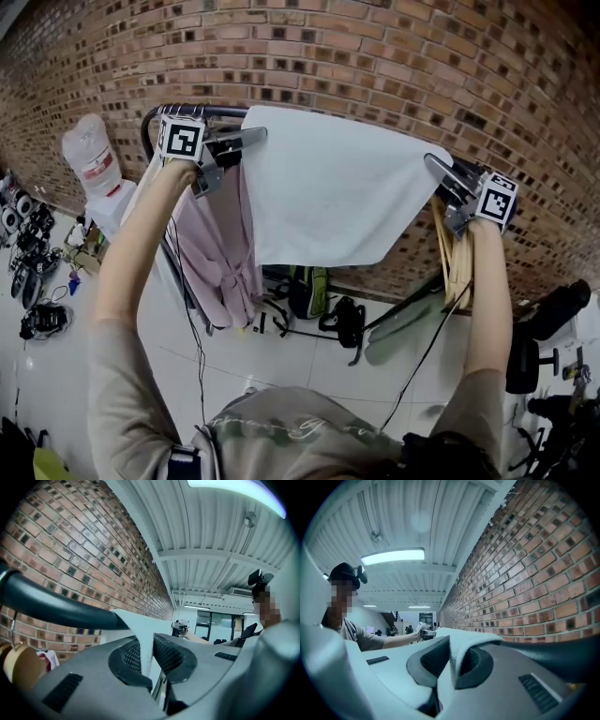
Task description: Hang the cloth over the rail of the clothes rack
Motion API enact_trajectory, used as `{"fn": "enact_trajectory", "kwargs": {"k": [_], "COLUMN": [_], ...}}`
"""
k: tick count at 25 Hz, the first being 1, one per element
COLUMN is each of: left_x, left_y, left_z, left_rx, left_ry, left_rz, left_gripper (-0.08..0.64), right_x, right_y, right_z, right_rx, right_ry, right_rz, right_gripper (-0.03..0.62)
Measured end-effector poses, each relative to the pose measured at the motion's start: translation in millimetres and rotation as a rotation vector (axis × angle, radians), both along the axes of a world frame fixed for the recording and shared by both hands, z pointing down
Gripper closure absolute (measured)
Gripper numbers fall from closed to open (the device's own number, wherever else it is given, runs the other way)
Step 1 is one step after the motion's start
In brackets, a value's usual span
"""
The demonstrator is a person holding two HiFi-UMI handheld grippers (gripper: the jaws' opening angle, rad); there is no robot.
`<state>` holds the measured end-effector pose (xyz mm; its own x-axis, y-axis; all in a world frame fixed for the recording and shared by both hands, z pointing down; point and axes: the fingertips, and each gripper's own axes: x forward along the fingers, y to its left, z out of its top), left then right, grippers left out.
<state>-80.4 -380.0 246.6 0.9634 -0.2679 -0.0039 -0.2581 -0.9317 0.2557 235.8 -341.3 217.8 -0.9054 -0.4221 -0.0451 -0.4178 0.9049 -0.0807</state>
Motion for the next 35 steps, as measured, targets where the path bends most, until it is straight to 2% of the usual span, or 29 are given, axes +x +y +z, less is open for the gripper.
{"fn": "enact_trajectory", "kwargs": {"k": [5, 10, 13, 18, 22, 25, 27, 28, 31, 35], "left_x": [-7.1, -2.7, -2.3, -1.9, -2.9, -5.6, -8.8, -11.2, -16.0, -17.5], "left_y": [-7.8, -16.2, -18.0, -18.8, -15.7, -15.3, -16.2, -16.7, -15.0, -12.8], "left_z": [-16.8, -2.9, 4.2, 3.3, 3.9, 5.7, 5.5, 5.9, 12.1, 19.6], "left_rx": [-0.026, -0.062, -0.026, 0.000, 0.027, 0.033, 0.043, 0.042, 0.021, 0.029], "left_ry": [0.086, 0.012, -0.022, -0.027, -0.044, -0.055, -0.053, -0.046, -0.016, -0.007], "left_rz": [-0.001, -0.033, -0.051, -0.045, -0.015, -0.032, -0.058, -0.070, -0.069, -0.060], "left_gripper": [0.537, 0.535, 0.535, 0.534, 0.502, 0.423, 0.415, 0.387, 0.380, 0.380], "right_x": [-1.3, -2.7, -2.6, -3.3, -2.9, -0.8, 1.1, 2.5, 7.0, 9.8], "right_y": [0.1, 0.8, 0.8, -2.6, -2.3, -0.1, 0.7, 0.8, 3.0, 2.0], "right_z": [-7.2, 2.6, 8.6, 14.7, 14.5, 15.5, 16.4, 16.8, 19.0, 21.6], "right_rx": [-0.005, 0.025, 0.043, 0.085, 0.061, 0.057, 0.054, 0.053, 0.051, 0.045], "right_ry": [-0.004, 0.030, 0.016, 0.066, 0.052, 0.053, 0.050, 0.047, 0.026, 0.014], "right_rz": [-0.006, 0.026, 0.032, 0.070, 0.083, 0.083, 0.092, 0.100, 0.120, 0.137], "right_gripper": [0.574, 0.574, 0.574, 0.572, 0.569, 0.541, 0.518, 0.517, 0.478, 0.477]}}
